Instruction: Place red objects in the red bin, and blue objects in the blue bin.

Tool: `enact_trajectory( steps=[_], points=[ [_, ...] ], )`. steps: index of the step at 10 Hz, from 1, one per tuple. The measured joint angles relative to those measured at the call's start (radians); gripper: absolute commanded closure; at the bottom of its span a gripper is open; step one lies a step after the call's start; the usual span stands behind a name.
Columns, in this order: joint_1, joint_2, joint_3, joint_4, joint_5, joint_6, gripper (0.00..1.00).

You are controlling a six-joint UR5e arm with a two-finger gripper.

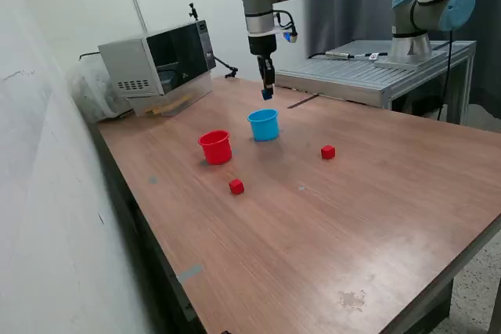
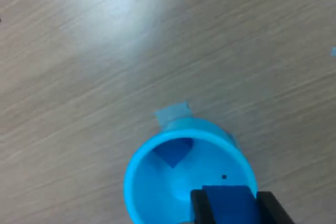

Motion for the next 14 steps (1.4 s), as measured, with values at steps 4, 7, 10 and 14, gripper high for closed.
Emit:
enact_trajectory(
  steps=[4, 7, 10, 14],
  points=[
    [-0.019, 0.015, 0.006, -0.027, 0.000, -0.008, 0.00],
    [-0.012, 0.012, 0.009, -0.034, -0.001, -0.011, 0.00],
    [0.056, -0.052, 0.029, -0.026, -0.001, -0.022, 0.00],
    [0.217, -0.202, 0.046, 0.005, -0.002, -0.035, 0.00]
  ],
)
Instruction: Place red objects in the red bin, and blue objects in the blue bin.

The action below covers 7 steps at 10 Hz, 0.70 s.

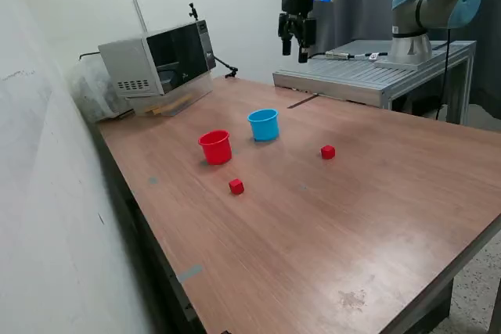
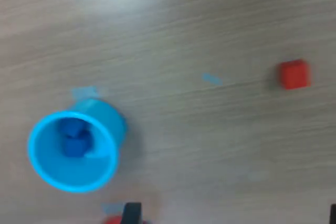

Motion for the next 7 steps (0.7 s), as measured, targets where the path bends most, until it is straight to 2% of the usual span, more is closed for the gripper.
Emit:
enact_trajectory(
  steps=[3, 5, 7],
  points=[
    [0.098, -0.027, -0.031, 0.004, 0.001, -0.003, 0.00],
    [0.125, 0.038, -0.127, -0.001, 0.006, -0.003, 0.00],
    [0.131, 0.170, -0.264, -0.009, 0.027, -0.005, 0.00]
  ],
)
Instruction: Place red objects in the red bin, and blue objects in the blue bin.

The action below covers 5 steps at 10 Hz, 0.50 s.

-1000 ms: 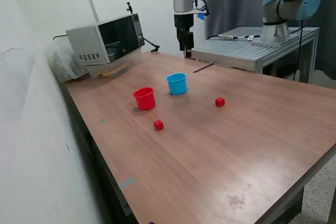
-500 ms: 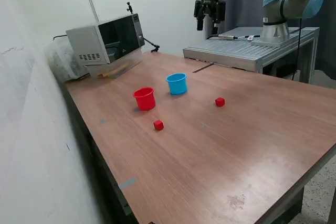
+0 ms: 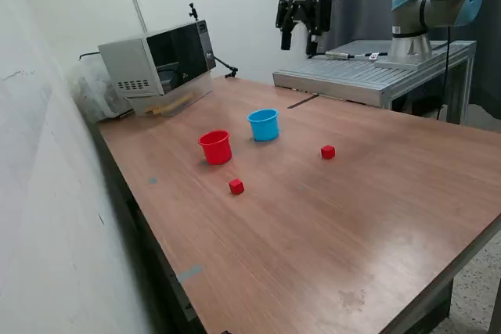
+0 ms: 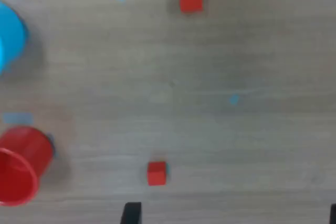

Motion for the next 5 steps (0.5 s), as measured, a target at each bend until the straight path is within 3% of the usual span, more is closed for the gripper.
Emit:
enact_trajectory(
  steps=[5],
  points=[
    [-0.012, 0.354, -0.234, -0.115, 0.013, -0.026, 0.00]
  ],
)
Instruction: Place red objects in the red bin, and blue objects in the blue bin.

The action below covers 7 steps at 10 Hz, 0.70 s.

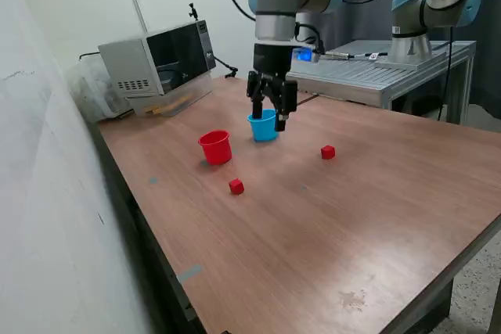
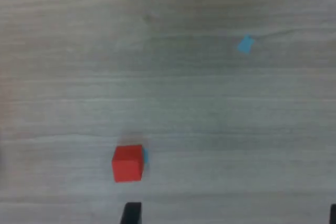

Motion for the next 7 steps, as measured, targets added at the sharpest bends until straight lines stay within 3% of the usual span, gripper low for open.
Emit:
enact_trajectory(
  steps=[3, 7],
  points=[
    [-0.016, 0.122, -0.068, -0.037, 0.000, -0.030, 0.00],
    [-0.033, 0.194, -0.136, -0.053, -0.005, -0.053, 0.00]
  ],
)
